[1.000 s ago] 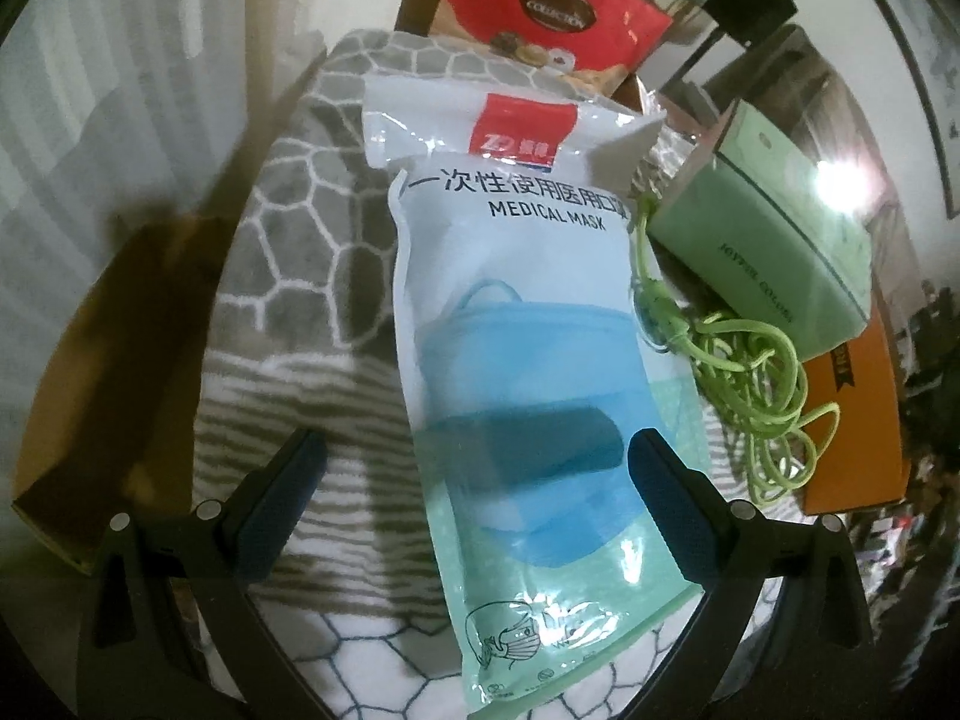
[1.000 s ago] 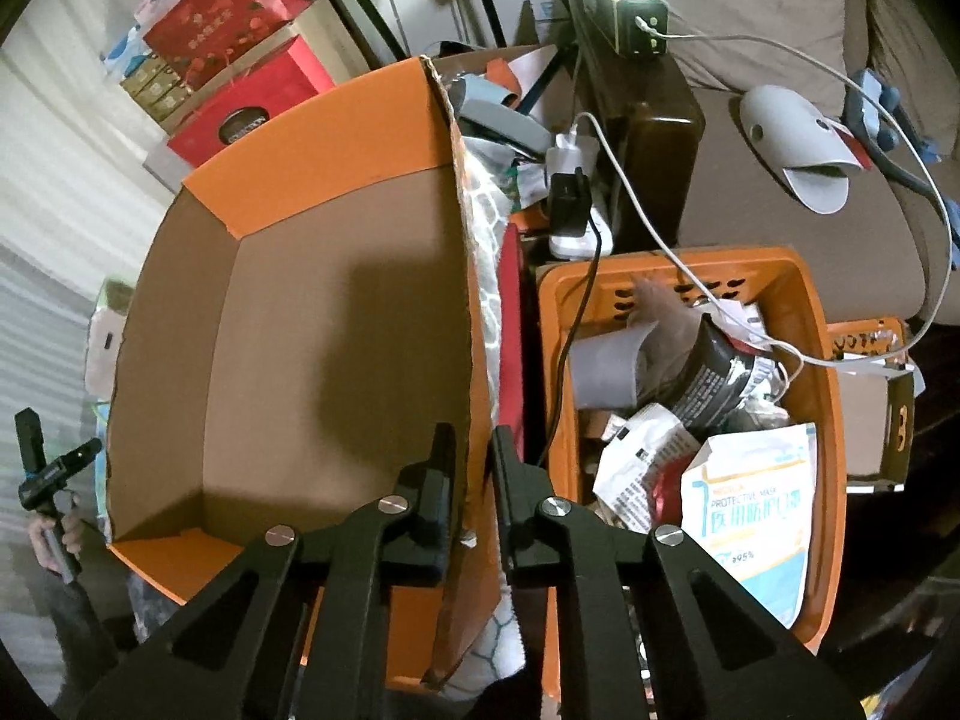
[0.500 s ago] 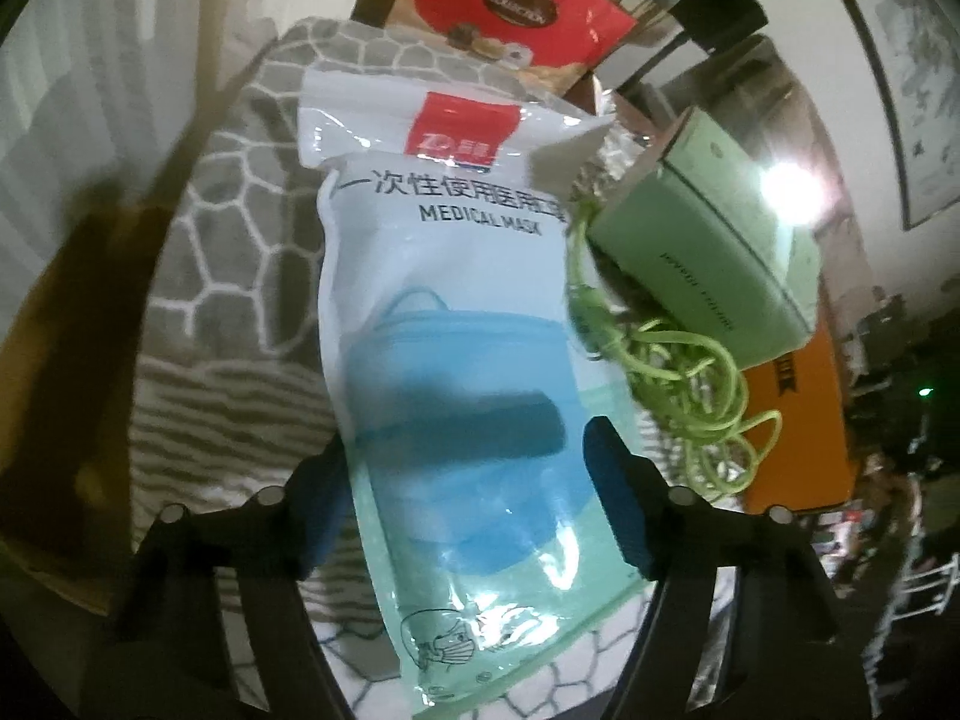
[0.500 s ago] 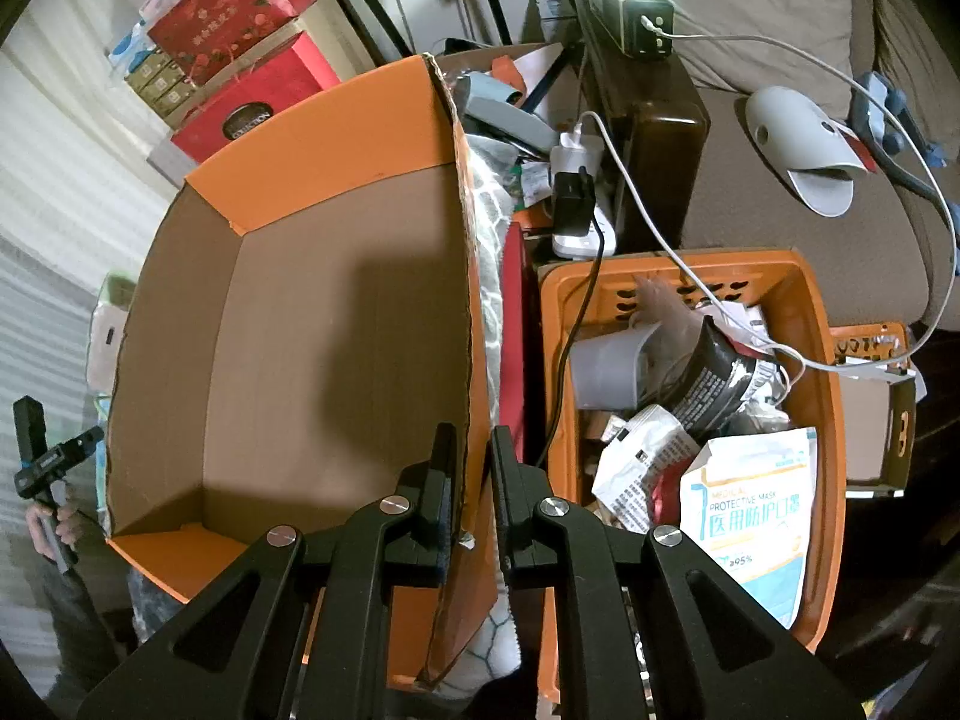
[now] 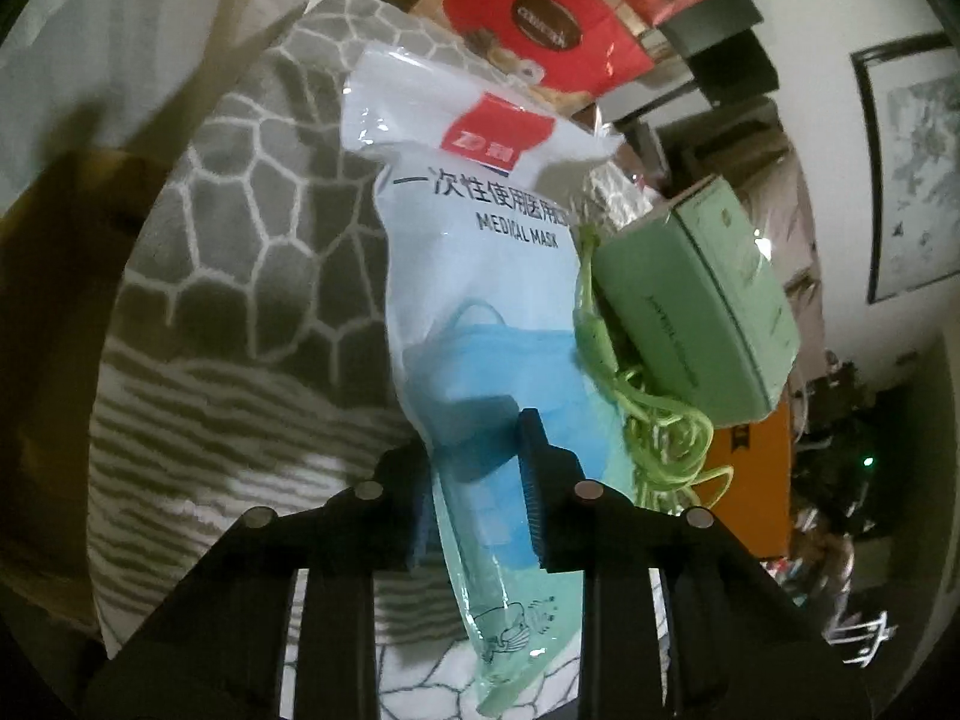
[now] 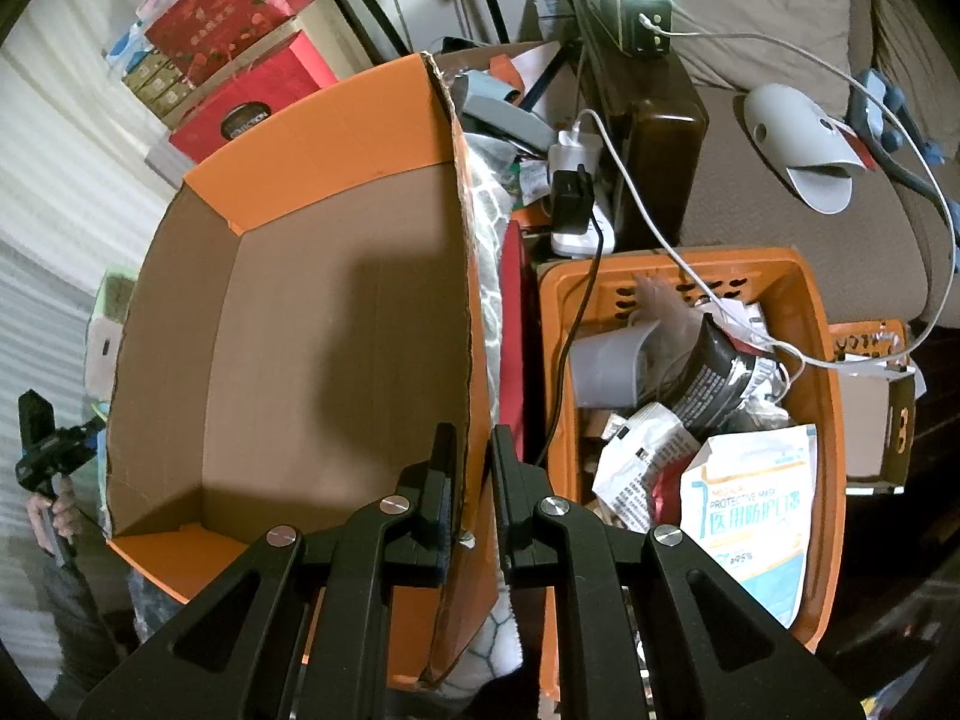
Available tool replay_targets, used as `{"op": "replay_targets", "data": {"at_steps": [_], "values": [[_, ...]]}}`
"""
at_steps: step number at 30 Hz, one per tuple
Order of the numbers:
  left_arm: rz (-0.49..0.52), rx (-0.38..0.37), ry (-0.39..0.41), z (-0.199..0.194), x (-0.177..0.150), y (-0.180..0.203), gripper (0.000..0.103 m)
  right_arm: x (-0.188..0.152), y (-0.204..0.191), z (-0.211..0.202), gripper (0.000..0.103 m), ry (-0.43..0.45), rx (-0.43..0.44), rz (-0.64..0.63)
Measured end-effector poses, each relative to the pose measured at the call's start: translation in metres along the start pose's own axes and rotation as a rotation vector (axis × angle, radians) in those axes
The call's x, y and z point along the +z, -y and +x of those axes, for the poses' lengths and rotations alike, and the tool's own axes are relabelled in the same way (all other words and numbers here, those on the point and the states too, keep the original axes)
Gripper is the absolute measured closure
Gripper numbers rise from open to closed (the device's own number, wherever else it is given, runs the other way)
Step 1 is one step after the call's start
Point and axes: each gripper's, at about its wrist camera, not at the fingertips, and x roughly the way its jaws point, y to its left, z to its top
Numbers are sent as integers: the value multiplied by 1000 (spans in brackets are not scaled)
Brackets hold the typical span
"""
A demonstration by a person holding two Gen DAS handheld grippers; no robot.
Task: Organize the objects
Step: 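Close the left gripper on the medical mask bag and lift it, then carry the mask bag with the left gripper over the orange box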
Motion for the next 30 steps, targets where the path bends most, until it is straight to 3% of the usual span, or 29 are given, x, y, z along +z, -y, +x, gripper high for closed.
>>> {"op": "replay_targets", "data": {"at_steps": [12,17,22,25,27,29,30], "values": [[79,-8,153,-59,-4,36,95,0,1,0,93,-2,-5,0],[231,129,167,-78,-11,76,96,0,1,0,93,-2,-9,0],[347,255,120,-61,-17,102,96,0,0,1,93,-1,-11,4],[378,247,92,-57,-24,111,89,0,0,1,92,-1,-12,6],[384,254,59,-47,-23,116,77,0,0,1,92,-2,-12,4],[408,309,60,-40,-24,122,75,0,0,1,92,-1,-12,4],[414,333,64,-36,-24,122,80,0,0,1,92,-1,-11,4]]}}
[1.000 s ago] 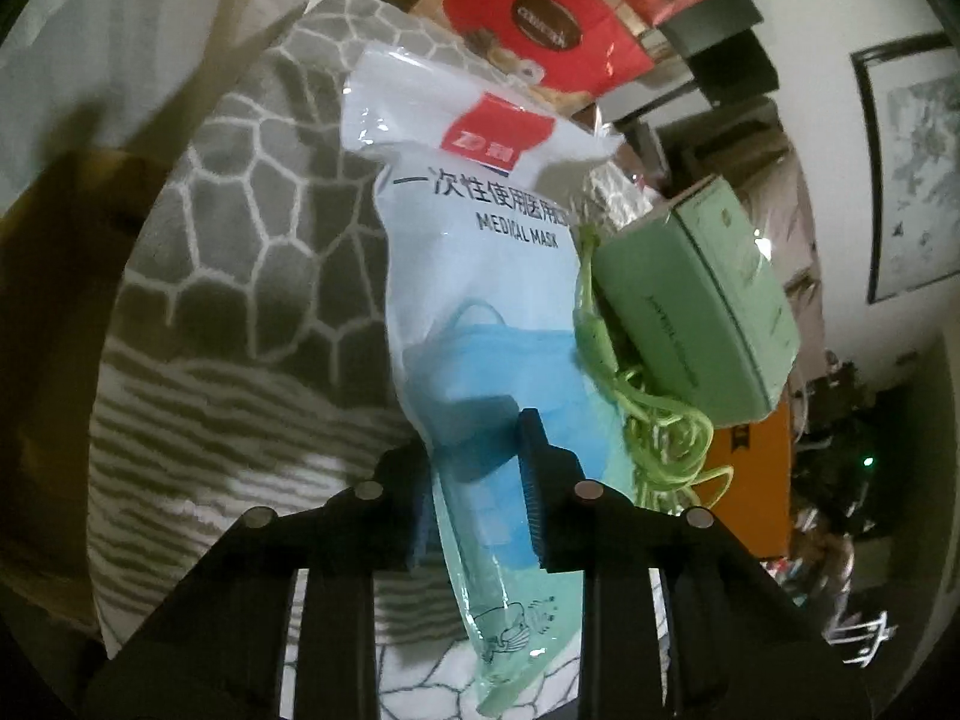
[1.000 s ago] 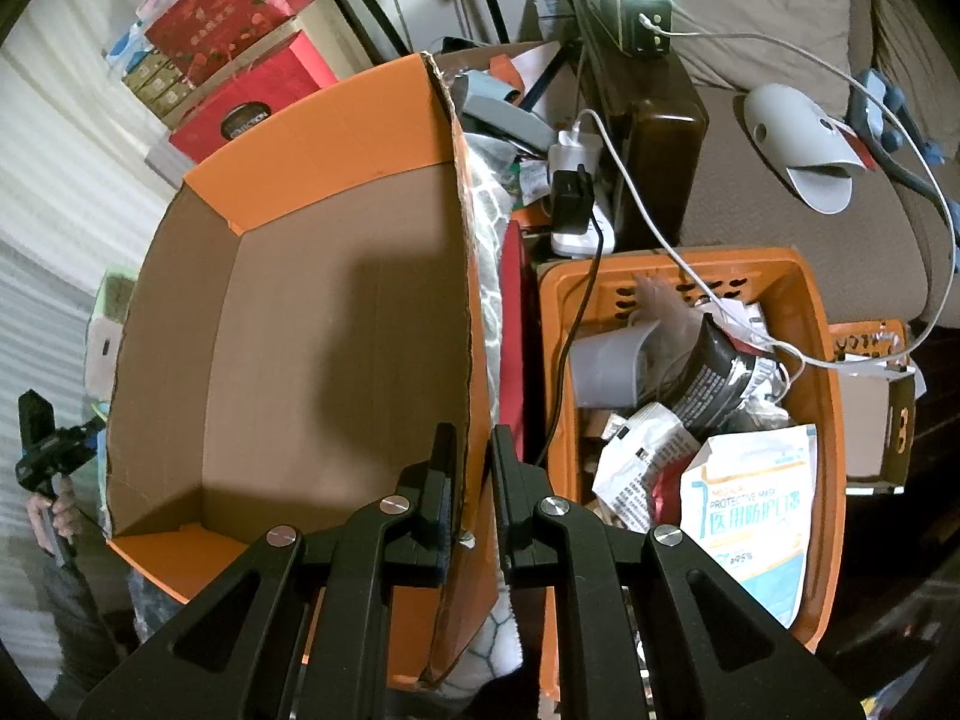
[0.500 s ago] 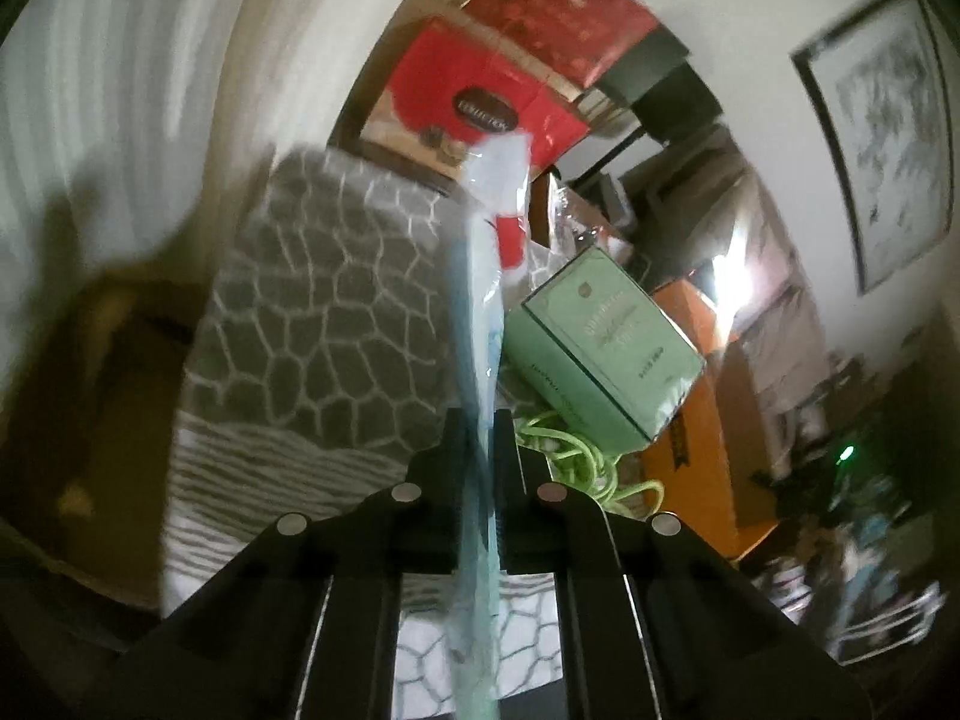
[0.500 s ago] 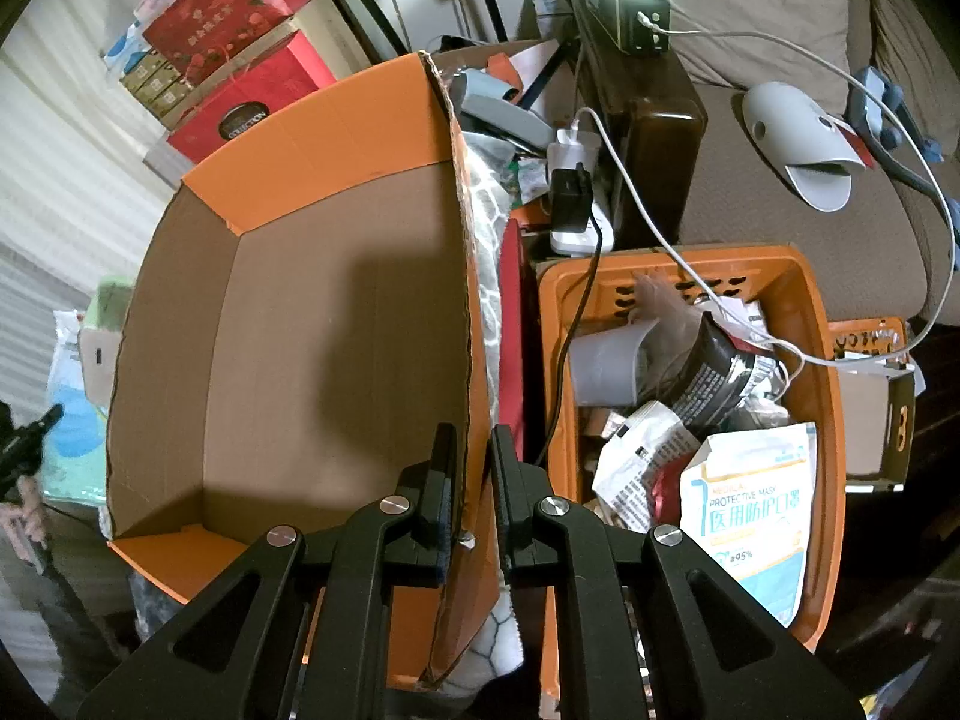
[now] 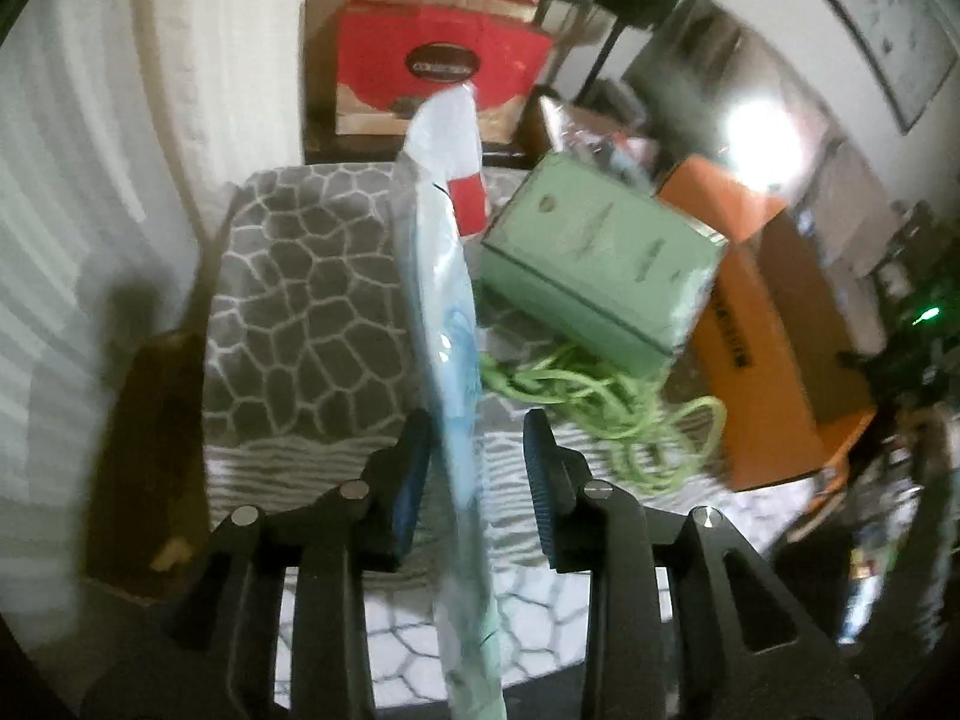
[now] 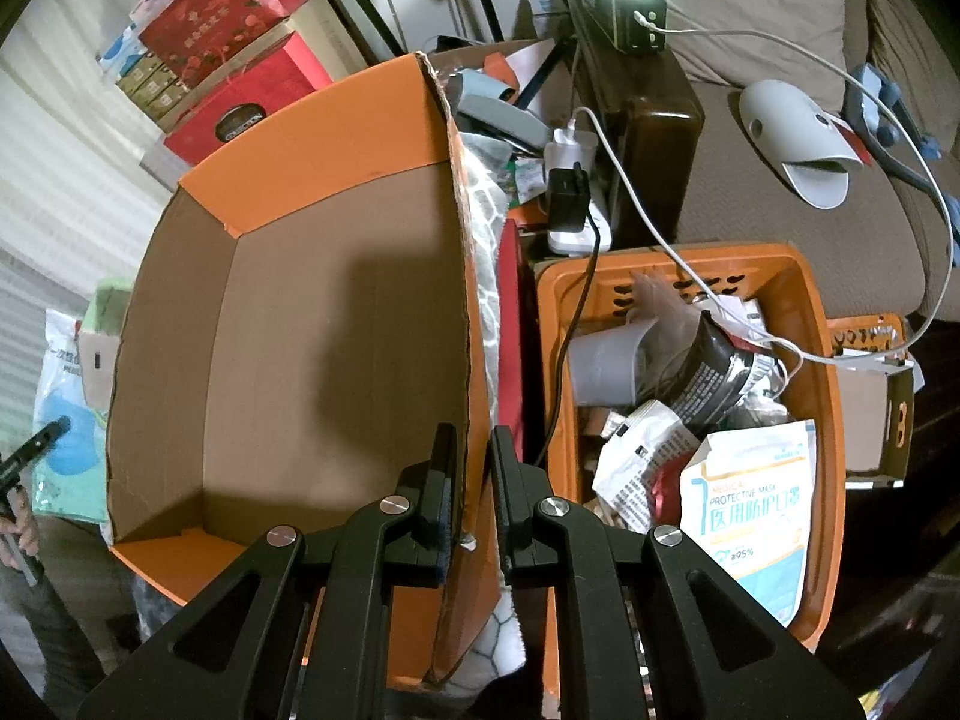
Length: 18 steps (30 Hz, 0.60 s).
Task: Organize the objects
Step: 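Carry the mask bag with the left gripper over the orange box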
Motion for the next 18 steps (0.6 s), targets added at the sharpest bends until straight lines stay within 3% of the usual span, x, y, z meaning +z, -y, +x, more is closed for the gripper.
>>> {"op": "replay_targets", "data": {"at_steps": [3,9,18], "values": [[-26,-22,3,2,0,-7,92,0,0,0,92,0,1,1],[-106,-90,33,-9,-5,-31,94,0,-1,0,92,0,0,1],[-176,-234,139,-66,-8,-42,94,0,-1,0,92,0,0,3]]}}
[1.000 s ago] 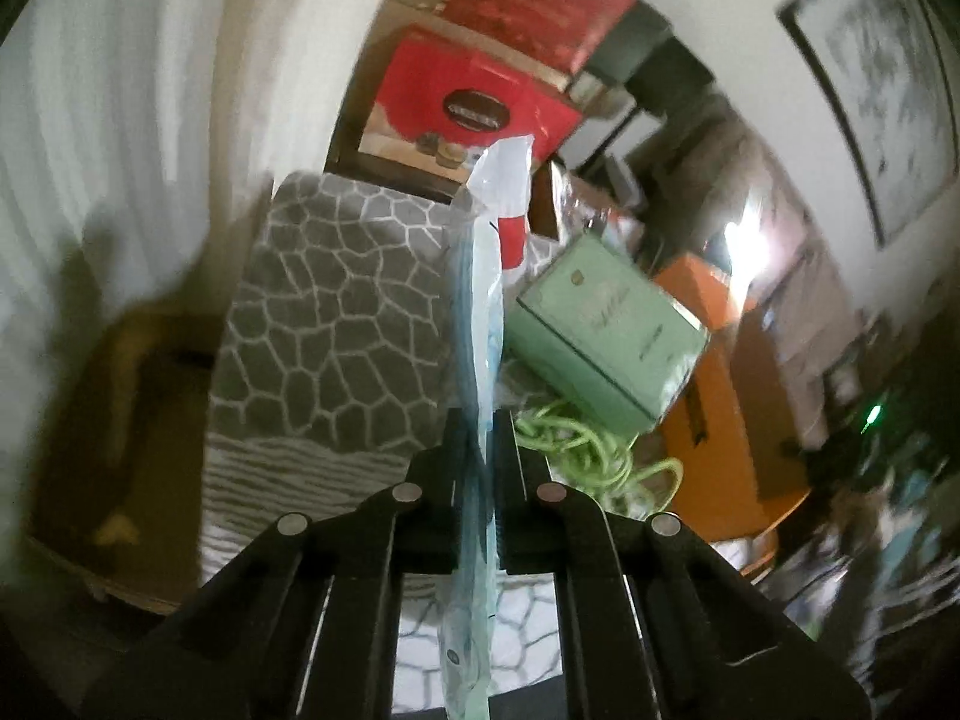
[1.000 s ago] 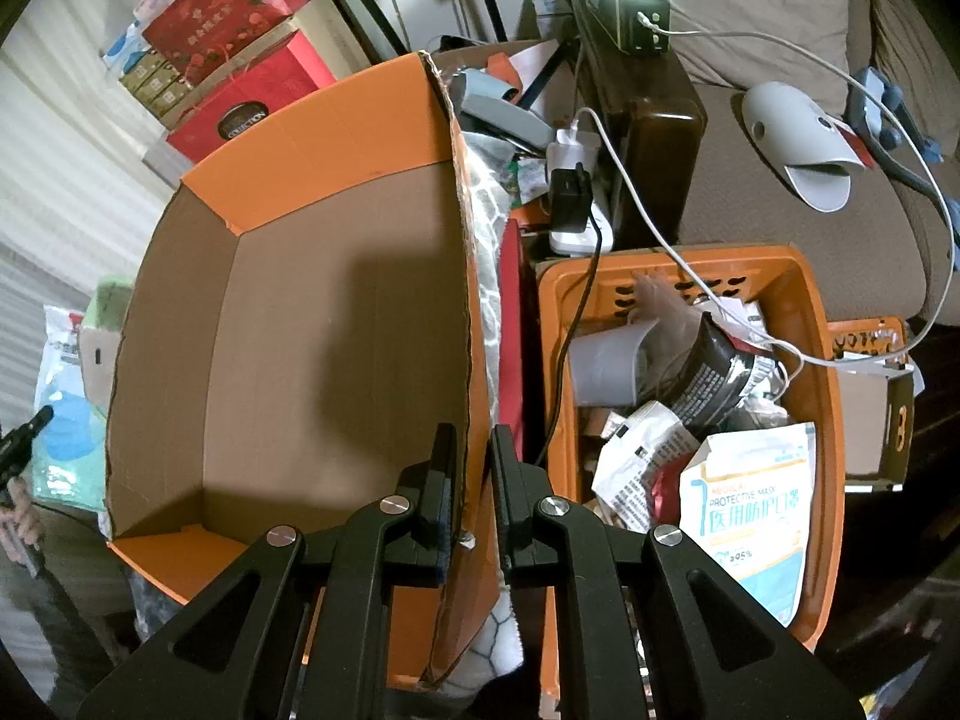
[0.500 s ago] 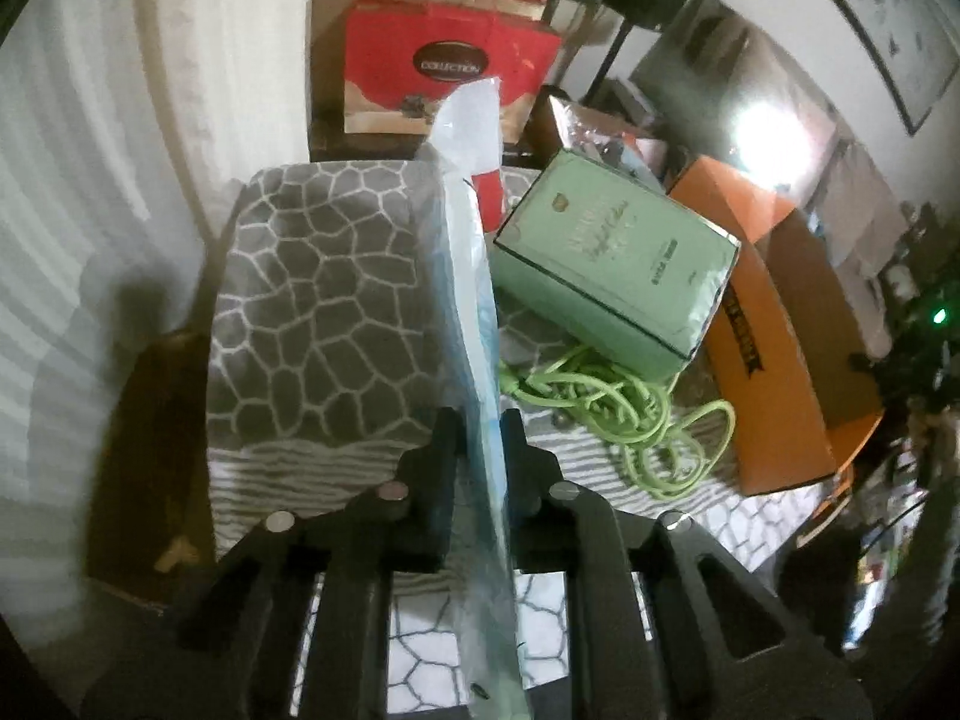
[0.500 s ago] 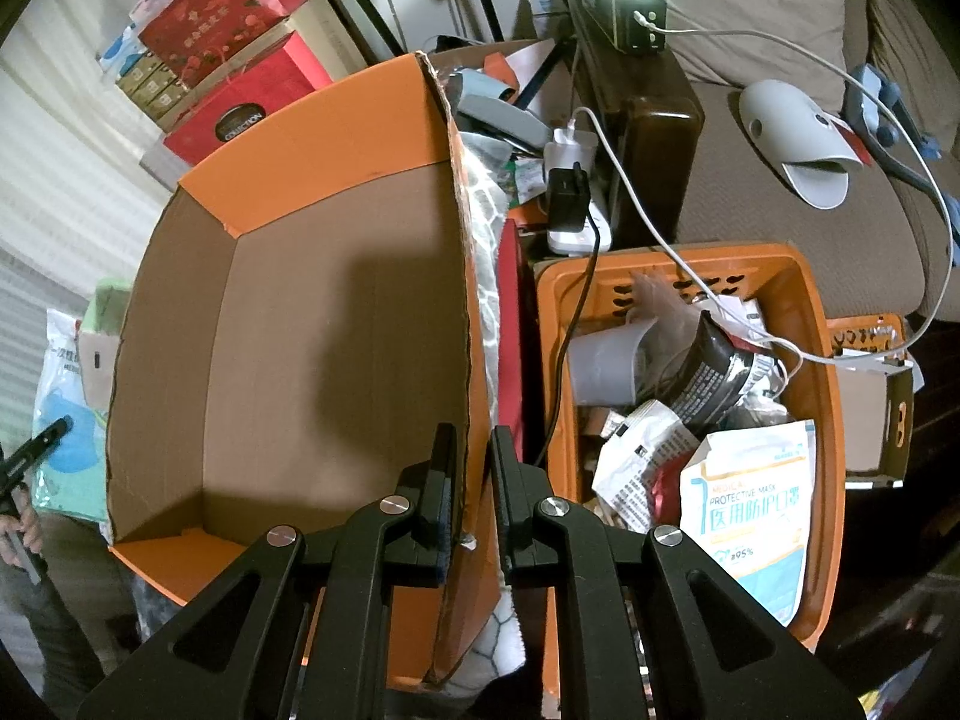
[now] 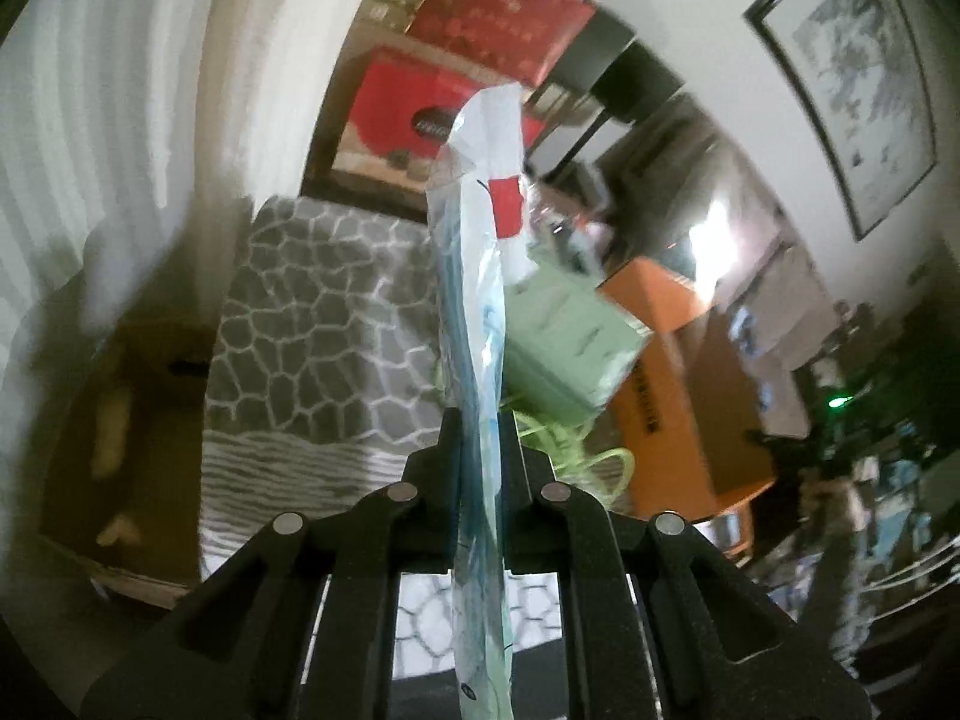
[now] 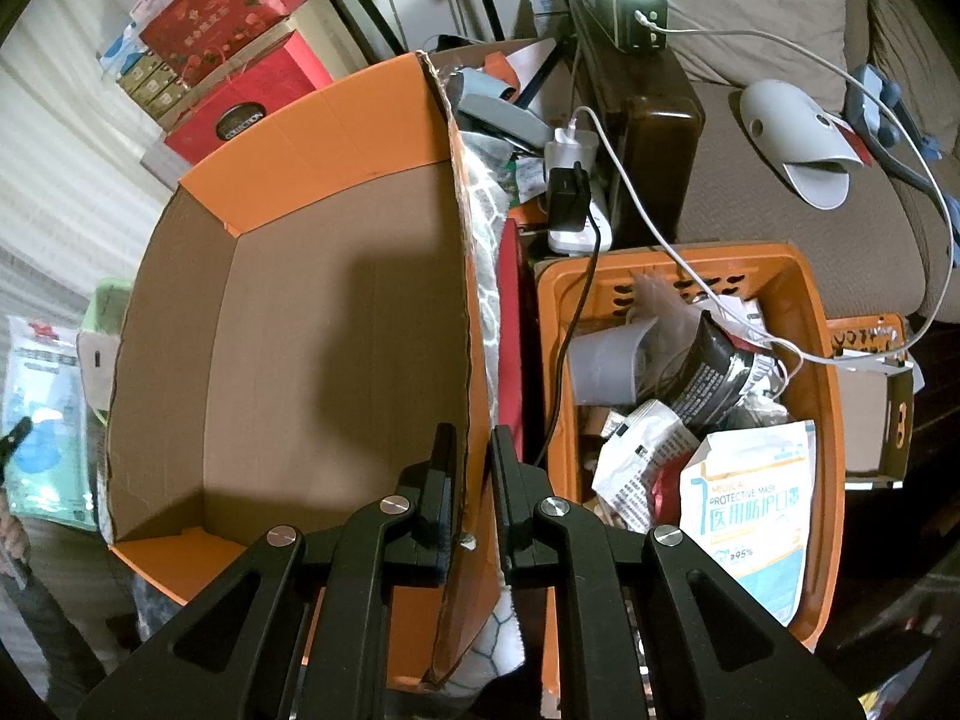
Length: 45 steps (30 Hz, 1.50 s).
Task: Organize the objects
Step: 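Carry the mask bag with the left gripper over the orange box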
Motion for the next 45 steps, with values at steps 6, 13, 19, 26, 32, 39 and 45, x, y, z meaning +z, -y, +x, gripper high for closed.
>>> {"op": "replay_targets", "data": {"at_steps": [6,13,19,26,32,39,45], "values": [[34,-65,22,-11,5,32,94,-1,0,0,92,-1,0,0],[82,-164,-6,10,14,91,94,-1,1,1,92,-3,-2,0],[94,-235,-48,46,21,143,94,-3,1,1,92,-1,2,6],[76,-280,-113,103,22,195,94,-3,2,1,92,-3,4,12],[1,-309,-155,150,21,219,94,-3,1,0,92,-4,5,16],[-85,-304,-180,198,14,234,94,-3,0,-1,92,-3,14,26],[-149,-283,-201,233,3,249,94,-3,0,-1,92,-3,14,27]]}}
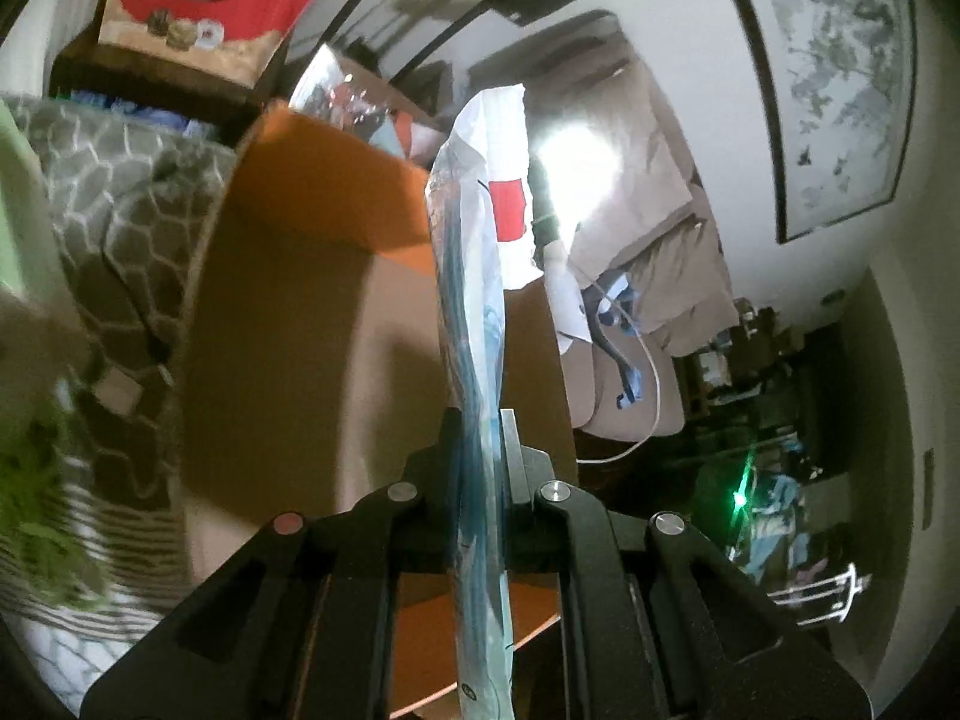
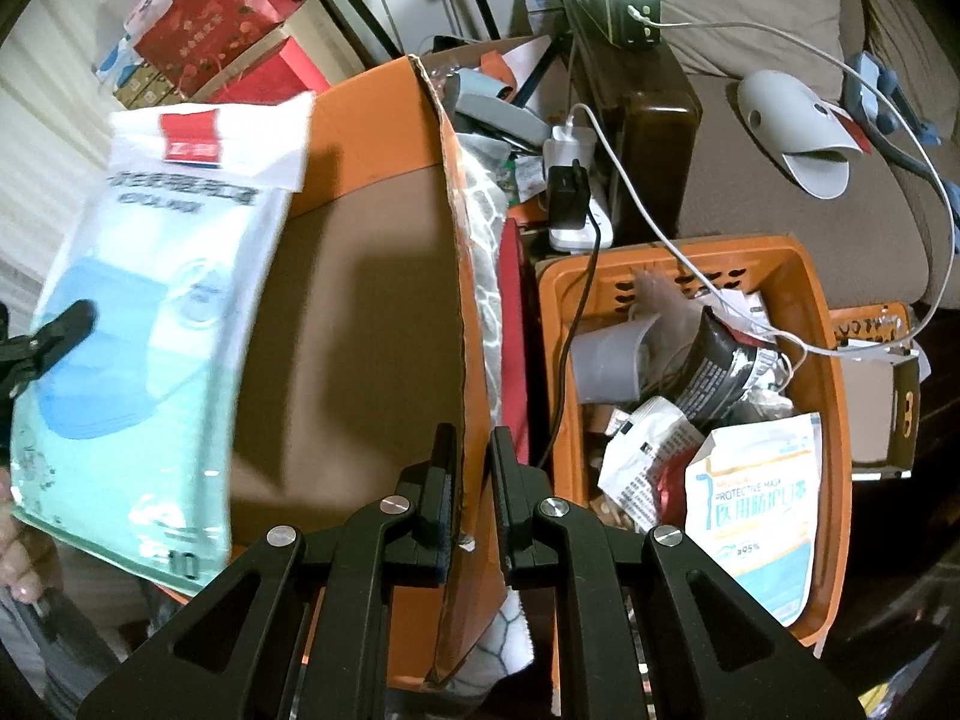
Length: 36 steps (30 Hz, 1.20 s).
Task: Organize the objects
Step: 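Carry the mask bag with the left gripper over the orange box, then lower the mask bag into the orange box and open the left gripper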
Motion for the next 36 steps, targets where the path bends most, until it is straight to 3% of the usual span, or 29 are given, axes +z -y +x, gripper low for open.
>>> {"op": "replay_targets", "data": {"at_steps": [14,18,25,26,29,30,31,33,36], "values": [[-174,78,-83,60,-21,-23,94,3,-4,-1,92,0,2,-1],[-152,101,-174,81,-28,-23,93,3,-5,0,92,-2,0,-1],[-69,157,-243,97,-31,-8,89,4,-6,0,92,-4,-5,-4],[-49,168,-260,100,-32,-6,85,4,-6,0,92,-5,-6,-4],[38,203,-318,110,-35,4,60,4,-7,0,92,-5,-8,-4],[76,217,-328,111,-36,9,55,4,-7,0,92,-5,-7,-3],[108,230,-327,108,-38,14,54,4,-7,0,92,-6,-8,-4],[143,255,-312,101,-40,20,36,5,-6,0,92,-5,-9,-5],[166,275,-284,84,-40,25,22,5,-6,0,92,-6,-14,-8]]}}
